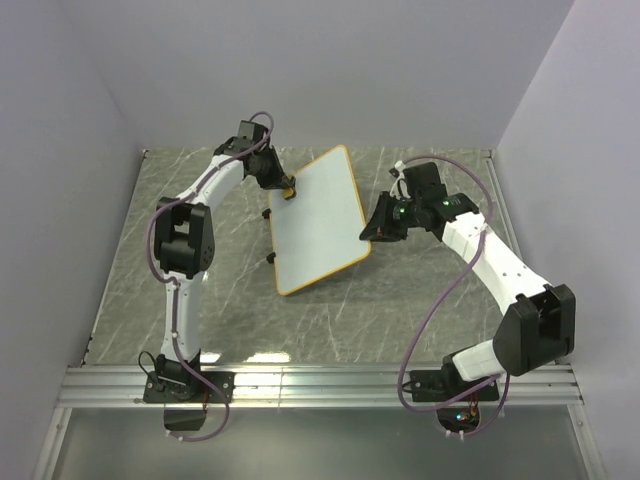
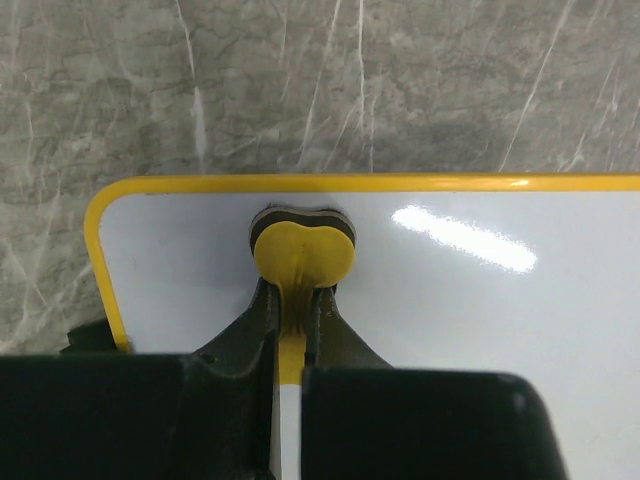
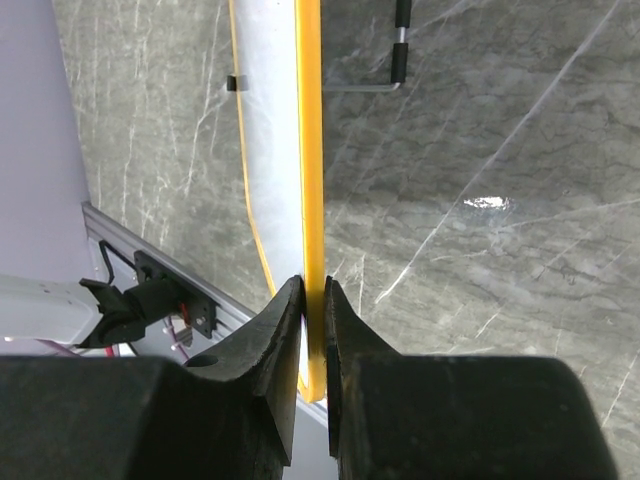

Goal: Erase the whiteboard

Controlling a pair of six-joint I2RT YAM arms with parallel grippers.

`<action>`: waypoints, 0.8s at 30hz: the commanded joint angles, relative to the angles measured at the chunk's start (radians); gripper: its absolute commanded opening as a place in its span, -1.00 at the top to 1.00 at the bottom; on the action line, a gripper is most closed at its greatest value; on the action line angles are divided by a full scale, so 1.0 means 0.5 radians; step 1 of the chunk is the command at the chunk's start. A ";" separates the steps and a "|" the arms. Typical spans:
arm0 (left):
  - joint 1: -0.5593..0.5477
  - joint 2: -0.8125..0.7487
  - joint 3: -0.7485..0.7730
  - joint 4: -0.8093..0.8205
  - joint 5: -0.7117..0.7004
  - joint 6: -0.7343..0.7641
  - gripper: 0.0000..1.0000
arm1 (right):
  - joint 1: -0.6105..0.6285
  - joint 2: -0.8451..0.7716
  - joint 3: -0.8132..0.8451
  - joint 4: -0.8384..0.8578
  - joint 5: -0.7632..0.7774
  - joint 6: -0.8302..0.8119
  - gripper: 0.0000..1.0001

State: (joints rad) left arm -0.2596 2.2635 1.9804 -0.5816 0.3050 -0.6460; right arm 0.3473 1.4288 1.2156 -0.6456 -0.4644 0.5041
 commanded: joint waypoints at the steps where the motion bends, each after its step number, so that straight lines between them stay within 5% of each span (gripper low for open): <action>1: -0.088 -0.121 -0.034 -0.132 0.028 0.062 0.99 | 0.088 0.109 0.042 0.086 0.088 -0.039 1.00; 8: -0.082 -0.339 0.027 -0.208 -0.097 0.086 0.99 | 0.091 0.066 0.088 0.089 0.107 -0.039 1.00; 14: -0.082 -0.563 -0.049 -0.279 -0.312 0.132 0.79 | 0.094 0.014 0.127 0.107 0.137 -0.023 0.02; 17: -0.070 -0.689 -0.098 -0.303 -0.425 0.132 0.36 | 0.094 -0.038 0.131 0.116 0.180 -0.011 -0.37; 21: -0.039 -0.845 -0.196 -0.358 -0.576 0.129 -0.51 | 0.097 -0.188 0.155 0.049 0.358 0.032 -0.50; 24: -0.027 -0.980 -0.331 -0.432 -0.722 0.142 -0.76 | 0.097 -0.353 0.158 0.012 0.533 0.075 -0.53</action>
State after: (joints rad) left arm -0.2825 1.8488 1.8671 -0.7422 0.0647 -0.5884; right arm 0.3904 1.3754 1.2381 -0.6403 -0.3111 0.5171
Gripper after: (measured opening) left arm 0.841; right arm 0.757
